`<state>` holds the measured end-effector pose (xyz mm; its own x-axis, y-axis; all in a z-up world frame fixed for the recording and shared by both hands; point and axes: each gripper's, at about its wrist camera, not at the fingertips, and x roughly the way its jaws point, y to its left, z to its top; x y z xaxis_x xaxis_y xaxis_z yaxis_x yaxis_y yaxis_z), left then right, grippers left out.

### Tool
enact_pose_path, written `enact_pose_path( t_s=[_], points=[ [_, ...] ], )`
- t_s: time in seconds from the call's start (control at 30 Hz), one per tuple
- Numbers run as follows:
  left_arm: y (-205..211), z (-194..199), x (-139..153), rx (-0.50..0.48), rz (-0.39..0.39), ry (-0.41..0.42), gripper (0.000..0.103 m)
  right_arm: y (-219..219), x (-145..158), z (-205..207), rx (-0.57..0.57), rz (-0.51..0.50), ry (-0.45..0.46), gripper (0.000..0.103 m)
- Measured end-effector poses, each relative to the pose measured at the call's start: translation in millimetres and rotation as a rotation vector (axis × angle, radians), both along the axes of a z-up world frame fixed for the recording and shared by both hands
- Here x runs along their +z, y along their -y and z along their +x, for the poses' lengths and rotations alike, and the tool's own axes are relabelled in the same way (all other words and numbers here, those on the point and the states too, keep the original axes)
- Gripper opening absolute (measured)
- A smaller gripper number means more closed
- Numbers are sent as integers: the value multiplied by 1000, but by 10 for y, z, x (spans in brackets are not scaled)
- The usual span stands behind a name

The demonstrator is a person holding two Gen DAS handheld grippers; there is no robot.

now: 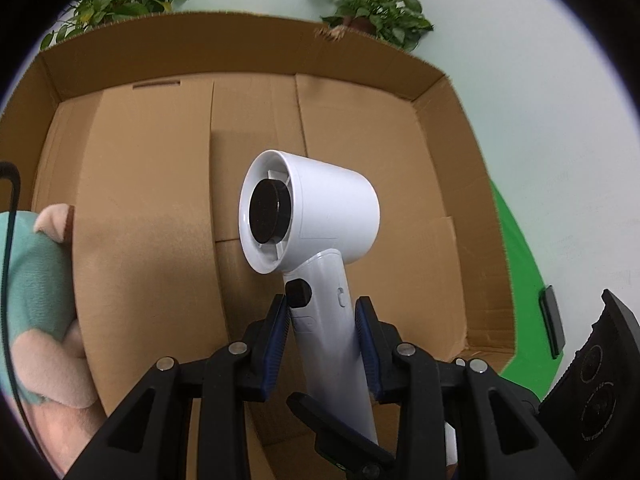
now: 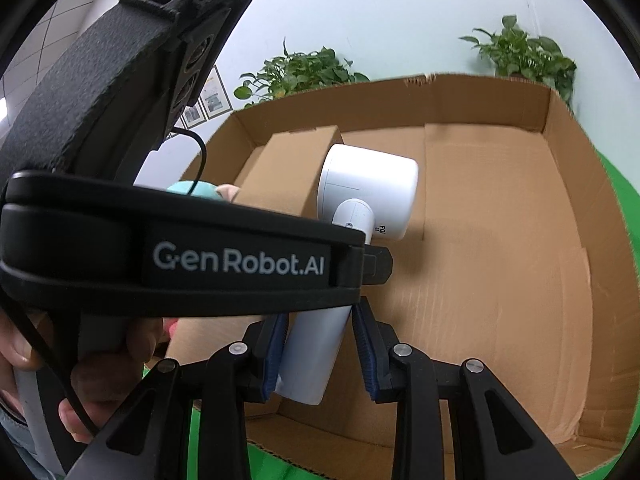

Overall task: Organize objects
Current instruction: 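Lift the hair dryer with the left gripper and carry it over the box, then lower the hair dryer upright beside the brown box and open the left gripper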

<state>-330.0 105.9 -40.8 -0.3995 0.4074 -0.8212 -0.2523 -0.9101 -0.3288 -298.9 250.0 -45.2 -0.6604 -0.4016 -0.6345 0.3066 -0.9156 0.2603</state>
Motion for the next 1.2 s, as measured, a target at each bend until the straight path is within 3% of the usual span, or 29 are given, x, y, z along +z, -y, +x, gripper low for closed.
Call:
enact_pose_path(
  t_s=[0.13,0.4,0.47,0.77,0.97,1.0,1.1,1.2],
  points=[
    [-21,-41,-135,3,-14,27,33,-5,-102,-80,1,-16,34,30],
    [-73,-11,-156,7,-58,0,34,-49,-197,-195,9,-45,64,29],
    [-44,21,-114,28,-90,-29,34,-55,-235,-217,14,-61,83,29],
    [128,146,90,66,-107,-93,32,48,-178,-169,35,-56,56,24],
    [264,261,211,71,-74,-121,36,3,-231,-121,-19,-30,82,24],
    [283,285,229,74,-72,-127,41,-46,-307,-58,-31,-27,91,26],
    [360,343,271,85,-63,-137,42,-113,-380,-58,-61,-32,117,45],
    [471,422,306,107,-78,-158,42,-143,-379,-88,-76,-41,123,48]
  ],
)
